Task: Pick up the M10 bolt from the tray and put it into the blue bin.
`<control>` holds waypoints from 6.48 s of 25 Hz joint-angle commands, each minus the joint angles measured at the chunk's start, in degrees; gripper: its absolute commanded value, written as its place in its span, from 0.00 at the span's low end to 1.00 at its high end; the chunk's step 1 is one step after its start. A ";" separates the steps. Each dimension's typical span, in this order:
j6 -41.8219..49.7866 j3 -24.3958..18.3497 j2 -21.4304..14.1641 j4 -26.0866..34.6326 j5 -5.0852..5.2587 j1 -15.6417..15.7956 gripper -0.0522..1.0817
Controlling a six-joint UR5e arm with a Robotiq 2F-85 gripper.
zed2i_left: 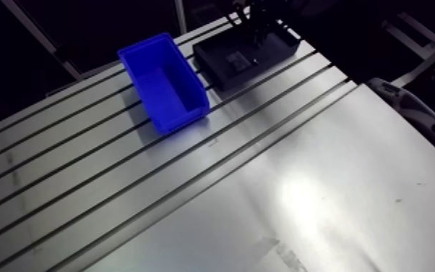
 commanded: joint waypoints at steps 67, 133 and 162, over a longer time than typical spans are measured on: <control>-75.16 5.38 -21.44 12.31 -1.15 19.17 0.99; -72.26 12.58 -7.03 -4.04 -5.01 20.31 0.82; -33.05 3.79 -29.09 19.70 -4.66 21.28 0.05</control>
